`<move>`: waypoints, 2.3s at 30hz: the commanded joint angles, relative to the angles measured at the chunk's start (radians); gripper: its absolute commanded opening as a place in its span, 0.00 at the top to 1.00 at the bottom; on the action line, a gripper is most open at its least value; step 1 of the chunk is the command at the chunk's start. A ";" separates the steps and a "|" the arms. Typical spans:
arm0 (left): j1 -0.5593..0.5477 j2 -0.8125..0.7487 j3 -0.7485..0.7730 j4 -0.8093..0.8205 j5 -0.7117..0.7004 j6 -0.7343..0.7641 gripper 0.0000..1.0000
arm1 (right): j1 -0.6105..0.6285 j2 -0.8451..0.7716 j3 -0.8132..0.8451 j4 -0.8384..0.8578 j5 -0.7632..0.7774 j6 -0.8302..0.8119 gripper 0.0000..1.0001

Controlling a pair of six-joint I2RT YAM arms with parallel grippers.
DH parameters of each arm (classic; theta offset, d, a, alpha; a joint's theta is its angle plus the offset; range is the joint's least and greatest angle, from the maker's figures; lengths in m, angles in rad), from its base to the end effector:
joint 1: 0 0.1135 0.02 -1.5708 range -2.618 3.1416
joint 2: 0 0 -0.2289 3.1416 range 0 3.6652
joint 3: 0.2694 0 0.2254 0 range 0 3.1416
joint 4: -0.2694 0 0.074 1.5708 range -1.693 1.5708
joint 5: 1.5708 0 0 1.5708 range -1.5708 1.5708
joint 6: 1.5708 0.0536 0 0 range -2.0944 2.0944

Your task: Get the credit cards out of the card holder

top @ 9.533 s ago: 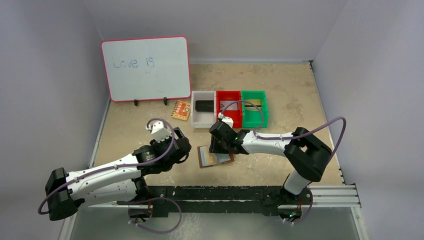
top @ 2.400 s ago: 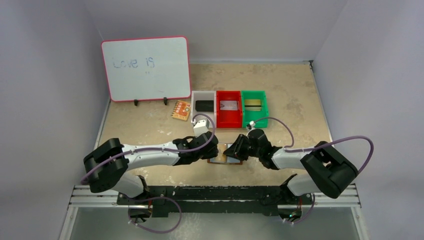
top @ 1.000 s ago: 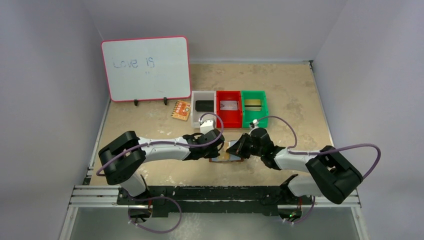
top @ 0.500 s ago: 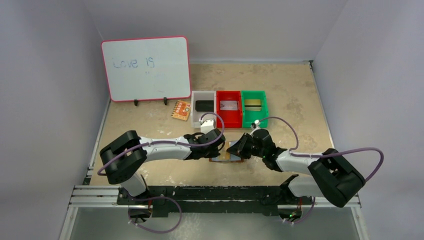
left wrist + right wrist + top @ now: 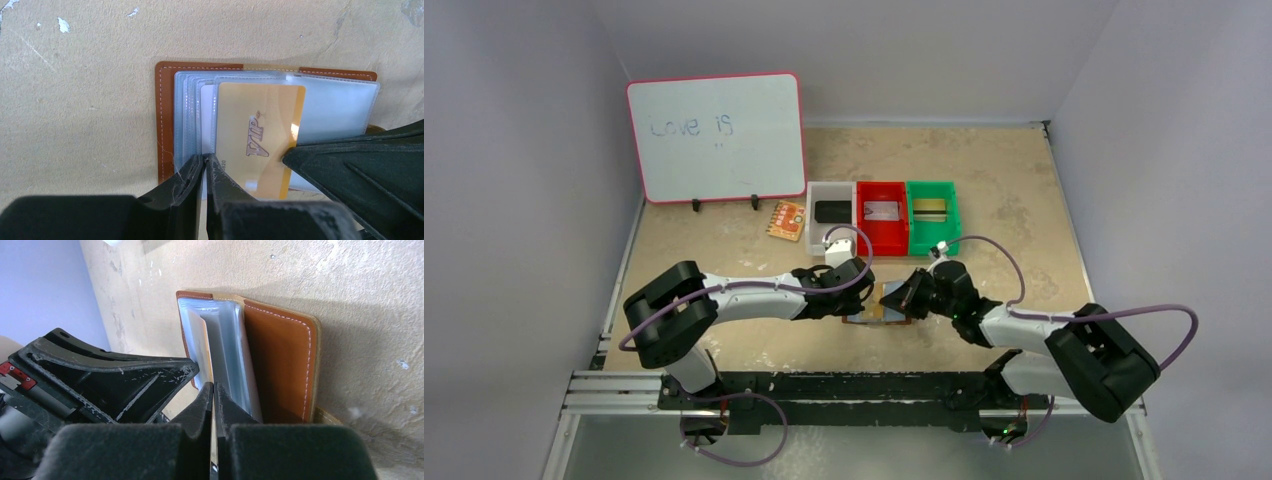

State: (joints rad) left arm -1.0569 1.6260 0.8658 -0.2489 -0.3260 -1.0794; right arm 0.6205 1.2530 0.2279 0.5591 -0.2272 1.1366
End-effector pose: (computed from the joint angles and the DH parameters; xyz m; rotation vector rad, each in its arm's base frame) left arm 0.1614 -0.2510 0.1302 -0.1501 2.5556 -0.4438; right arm 0.1763 0.1408 0.1196 0.4292 2.2580 1.2549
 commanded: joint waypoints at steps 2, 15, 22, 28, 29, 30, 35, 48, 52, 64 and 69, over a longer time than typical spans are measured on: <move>0.001 0.031 -0.012 -0.063 -0.034 0.026 0.93 | -0.011 -0.030 -0.009 0.015 0.006 0.008 1.00; 0.001 0.016 -0.021 -0.051 -0.033 0.031 0.93 | -0.025 -0.103 0.010 -0.107 0.049 -0.067 1.00; 0.001 -0.041 -0.023 -0.051 -0.052 0.032 0.89 | -0.027 -0.074 0.021 -0.095 0.027 -0.093 1.00; 0.001 -0.125 -0.017 -0.041 -0.064 0.040 0.74 | -0.027 0.014 0.026 0.013 -0.067 -0.118 1.00; 0.001 -0.133 -0.013 -0.034 -0.059 0.046 0.72 | -0.027 0.044 0.028 0.028 -0.079 -0.118 1.00; 0.001 -0.139 -0.010 -0.023 -0.050 0.054 0.72 | -0.026 0.068 0.031 0.042 -0.089 -0.118 1.00; 0.001 -0.115 0.001 0.032 0.020 0.089 0.70 | -0.027 0.155 0.047 0.092 -0.129 -0.119 1.00; 0.001 -0.004 -0.001 0.057 0.088 0.069 0.84 | -0.026 0.127 0.045 0.021 -0.070 -0.095 1.00; 0.001 0.024 -0.002 -0.008 0.041 0.053 0.88 | -0.027 0.086 0.046 -0.033 -0.032 -0.086 1.00; 0.000 0.035 -0.013 -0.029 0.007 0.041 0.91 | -0.028 -0.014 0.037 -0.142 0.055 -0.061 1.00; 0.000 0.025 -0.020 -0.005 0.023 0.055 0.91 | -0.028 -0.029 0.034 -0.129 0.051 -0.062 1.00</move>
State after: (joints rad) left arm -1.0569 1.6245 0.8581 -0.1963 -0.2703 -1.0378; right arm 0.5953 1.2510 0.2543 0.4400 -0.2104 1.0695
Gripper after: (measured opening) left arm 0.088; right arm 0.005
